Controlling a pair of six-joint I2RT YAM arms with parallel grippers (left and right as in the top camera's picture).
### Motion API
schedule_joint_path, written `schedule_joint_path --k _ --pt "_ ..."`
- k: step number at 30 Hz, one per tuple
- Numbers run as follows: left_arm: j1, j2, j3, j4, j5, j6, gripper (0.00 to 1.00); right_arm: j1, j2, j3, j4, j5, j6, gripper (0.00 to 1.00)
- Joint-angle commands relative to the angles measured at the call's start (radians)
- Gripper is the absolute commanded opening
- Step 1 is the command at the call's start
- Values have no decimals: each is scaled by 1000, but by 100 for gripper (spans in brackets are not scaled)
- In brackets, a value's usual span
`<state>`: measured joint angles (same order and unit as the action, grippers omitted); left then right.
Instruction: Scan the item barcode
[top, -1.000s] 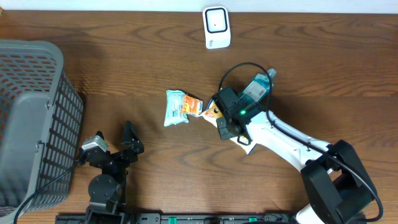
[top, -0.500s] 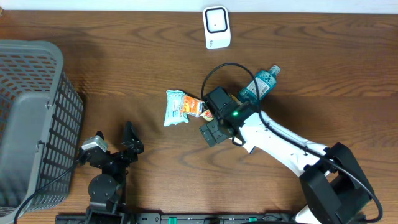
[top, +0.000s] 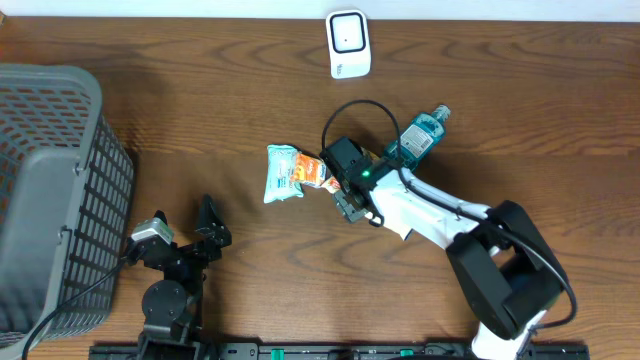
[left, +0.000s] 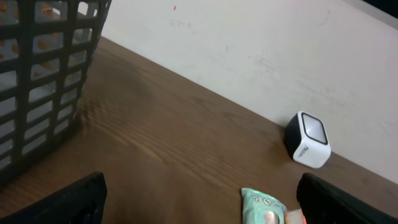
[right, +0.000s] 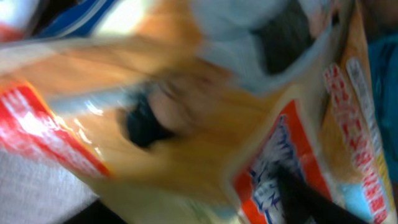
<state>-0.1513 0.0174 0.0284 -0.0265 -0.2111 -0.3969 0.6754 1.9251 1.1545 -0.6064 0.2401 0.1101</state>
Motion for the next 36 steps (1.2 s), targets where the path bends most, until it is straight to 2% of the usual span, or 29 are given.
schedule_joint_path --k 1,7,9,13,15,19,25,27,32,36 --pt "4 1 -20 -34 -6 -8 98 -16 163 -70 -14 -124 -14 2" --pt "4 1 -20 -34 -6 -9 98 -27 122 -50 -77 -455 -19 1" --pt "4 1 -20 -34 -6 -9 98 -38 74 -28 -117 -611 -76 1" --pt "4 1 -20 -34 -6 -9 98 -93 -79 16 -166 -1094 -261 1" --pt "4 1 -20 -34 -6 -8 98 -129 -157 21 -163 -1248 -320 1" --pt "4 1 -20 -34 -6 -9 98 -205 -286 21 -173 -1400 -320 1" --pt "4 1 -20 -34 -6 -9 98 -261 -347 21 -171 -1802 -321 1" --pt "4 1 -20 -34 -6 -8 98 -266 -349 22 -160 -1802 -268 1" --pt "4 1 -20 -34 -6 -9 98 -266 -349 22 -106 -1802 -378 1" --pt "4 1 -20 -34 -6 -9 98 -266 -349 22 -23 -1802 -382 1"
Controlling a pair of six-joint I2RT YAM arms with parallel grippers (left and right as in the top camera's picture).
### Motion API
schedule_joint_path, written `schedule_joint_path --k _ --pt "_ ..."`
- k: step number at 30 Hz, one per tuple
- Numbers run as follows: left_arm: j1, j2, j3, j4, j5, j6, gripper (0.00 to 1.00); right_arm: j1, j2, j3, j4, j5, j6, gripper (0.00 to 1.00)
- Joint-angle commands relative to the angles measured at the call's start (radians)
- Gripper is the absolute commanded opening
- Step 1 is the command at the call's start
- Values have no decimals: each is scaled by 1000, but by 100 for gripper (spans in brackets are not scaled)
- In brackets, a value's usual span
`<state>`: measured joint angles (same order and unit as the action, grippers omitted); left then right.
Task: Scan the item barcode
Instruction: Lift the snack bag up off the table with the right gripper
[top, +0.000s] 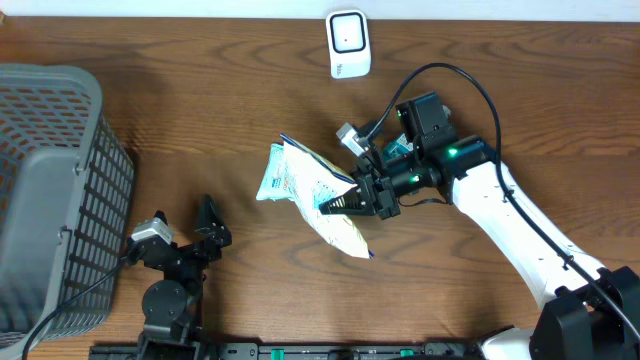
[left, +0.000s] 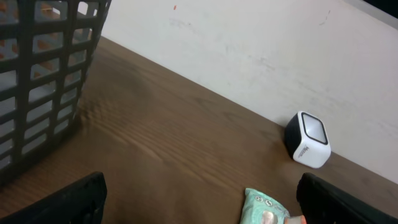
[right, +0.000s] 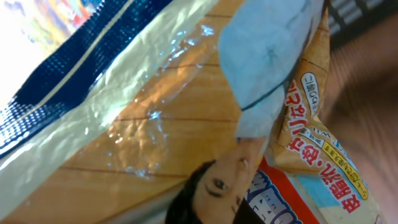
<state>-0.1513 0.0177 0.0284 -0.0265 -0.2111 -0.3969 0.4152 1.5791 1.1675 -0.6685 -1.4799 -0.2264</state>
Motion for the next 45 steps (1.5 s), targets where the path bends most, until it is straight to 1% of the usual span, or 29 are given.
schedule_joint_path --k 1,4,5,7,9,11,15,16,18,22,24,26,28,32,35,39,45 --pt "4 0 -20 -34 -6 -8 98 -6 -3 9 55 -82 -58 1" --pt "4 0 -20 -34 -6 -8 98 -6 -3 9 100 -82 -209 1" --pt "4 0 -20 -34 -6 -9 98 -6 -3 9 128 -82 -236 1" --pt "4 0 -20 -34 -6 -9 98 -6 -3 9 194 -82 -231 1" --pt "4 0 -20 -34 -6 -9 98 -3 -3 9 250 -82 -176 1" --pt "4 0 -20 -34 -6 -9 98 -1 -4 9 299 -82 -75 1" --pt "4 0 -20 -34 -6 -8 98 -2 -4 9 338 -81 105 1" --pt "4 0 -20 -34 -6 -9 98 -2 -4 9 356 -81 193 1" --pt "4 0 -20 -34 -6 -9 98 -2 -4 9 398 -80 426 1" --pt "4 0 -20 -34 -6 -9 98 -2 -4 9 430 -35 991 1" --pt "4 0 -20 -34 -6 -9 98 -3 -4 9 430 -37 1174 1" --pt "4 0 -20 -34 -6 -8 98 -6 -4 9 430 -37 1348 4" --pt "4 0 -20 -34 -6 -9 98 -10 -4 9 430 -38 1476 1" --pt "4 0 -20 -34 -6 -8 98 -25 -4 9 430 -37 1618 1" --pt "4 0 -20 -34 -6 -9 98 -54 -4 9 429 -82 1667 1" --pt "4 0 -20 -34 -6 -9 98 -123 -4 9 429 -82 1688 1" --pt "4 0 -20 -34 -6 -8 98 -223 -5 9 428 -82 1630 1"
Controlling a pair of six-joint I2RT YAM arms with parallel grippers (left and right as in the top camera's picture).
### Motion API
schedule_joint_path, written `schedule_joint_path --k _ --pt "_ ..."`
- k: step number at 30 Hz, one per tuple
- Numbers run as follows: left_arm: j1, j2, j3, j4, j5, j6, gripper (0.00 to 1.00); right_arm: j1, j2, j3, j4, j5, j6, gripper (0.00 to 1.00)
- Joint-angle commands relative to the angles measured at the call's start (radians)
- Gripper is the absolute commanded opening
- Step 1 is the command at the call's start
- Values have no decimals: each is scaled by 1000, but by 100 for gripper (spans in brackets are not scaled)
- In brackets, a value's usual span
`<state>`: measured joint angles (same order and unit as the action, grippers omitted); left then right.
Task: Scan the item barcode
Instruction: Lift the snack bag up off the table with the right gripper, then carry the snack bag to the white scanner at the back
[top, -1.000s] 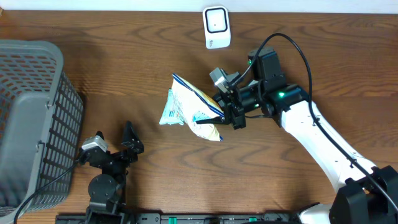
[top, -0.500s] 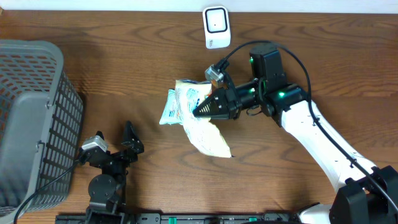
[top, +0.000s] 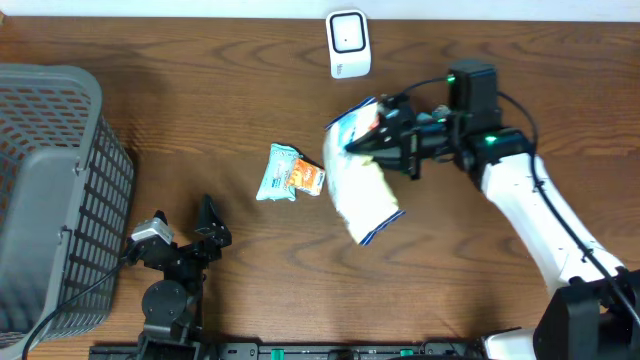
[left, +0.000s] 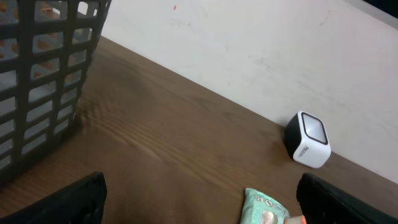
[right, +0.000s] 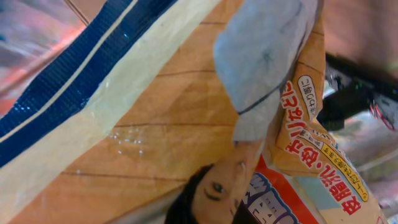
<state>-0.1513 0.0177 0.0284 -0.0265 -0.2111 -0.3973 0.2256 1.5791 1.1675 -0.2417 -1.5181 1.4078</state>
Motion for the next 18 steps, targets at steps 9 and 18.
schedule_joint_path --k 9,18 --pt "4 0 -20 -34 -6 -8 98 -95 -12 9 -57 -44 -97 1" --pt "4 0 -20 -34 -6 -8 98 -104 -18 9 -138 -44 -131 1"
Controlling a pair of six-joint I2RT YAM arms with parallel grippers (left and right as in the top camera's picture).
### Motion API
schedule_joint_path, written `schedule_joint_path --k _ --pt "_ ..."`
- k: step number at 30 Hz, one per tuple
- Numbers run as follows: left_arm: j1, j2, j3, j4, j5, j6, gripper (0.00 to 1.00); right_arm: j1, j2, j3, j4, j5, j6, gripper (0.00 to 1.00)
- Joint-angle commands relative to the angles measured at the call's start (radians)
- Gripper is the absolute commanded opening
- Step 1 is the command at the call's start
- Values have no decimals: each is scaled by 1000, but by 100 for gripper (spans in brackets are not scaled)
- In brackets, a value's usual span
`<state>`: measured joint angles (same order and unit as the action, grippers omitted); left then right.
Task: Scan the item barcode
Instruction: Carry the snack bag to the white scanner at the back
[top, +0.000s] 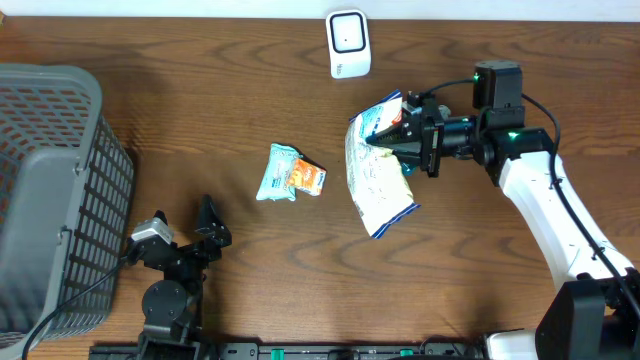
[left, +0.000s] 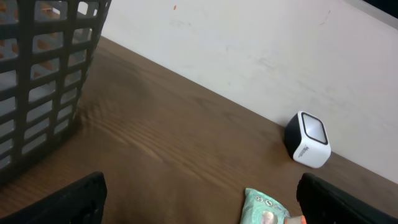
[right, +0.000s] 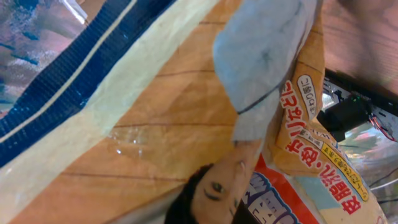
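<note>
My right gripper (top: 400, 135) is shut on a large snack bag (top: 377, 170), held in the air right of centre with its pale back side up, a little below the white barcode scanner (top: 348, 43) at the table's far edge. The bag's printed front (right: 186, 124) fills the right wrist view and hides the fingers. A small green wipes pack (top: 285, 173) lies at mid-table; its top edge (left: 264, 205) shows in the left wrist view. My left gripper (top: 190, 238) rests open near the front left, its dark fingers (left: 81, 199) at the frame's lower corners. The scanner (left: 308, 148) stands by the wall.
A grey mesh basket (top: 45, 190) stands at the left edge of the table, its wall (left: 43, 81) also in the left wrist view. A white wall runs behind the table's far edge.
My right gripper has moved a little to the right with the snack bag, which now hangs slightly lower and more to the right of the scanner. The left arm has not moved.
My right gripper was down at the snack bag beside the wipes pack, with a blue bottle behind it. Then it held the bag lifted above mid-table. Then it held the bag up just below the scanner, and now slightly further right. The bottle no longer shows.
</note>
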<state>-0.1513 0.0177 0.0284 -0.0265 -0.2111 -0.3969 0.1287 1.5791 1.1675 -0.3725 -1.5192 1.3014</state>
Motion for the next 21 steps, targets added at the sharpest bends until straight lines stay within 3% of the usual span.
schedule_joint_path --k 1,8,10,16,21 --pt "4 0 -20 -34 -6 -9 98 -8 -18 9 -12 -43 -24 1" --pt "4 0 -20 -34 -6 -9 98 -61 -18 8 -77 -43 -28 1" --pt "4 0 -20 -34 -6 -9 98 -79 -18 9 -75 -43 -87 1" --pt "4 0 -20 -34 -6 -9 98 -95 -17 8 -32 29 -721 2" --pt "4 0 -20 -34 -6 -8 98 -62 -17 8 -68 39 -998 1"
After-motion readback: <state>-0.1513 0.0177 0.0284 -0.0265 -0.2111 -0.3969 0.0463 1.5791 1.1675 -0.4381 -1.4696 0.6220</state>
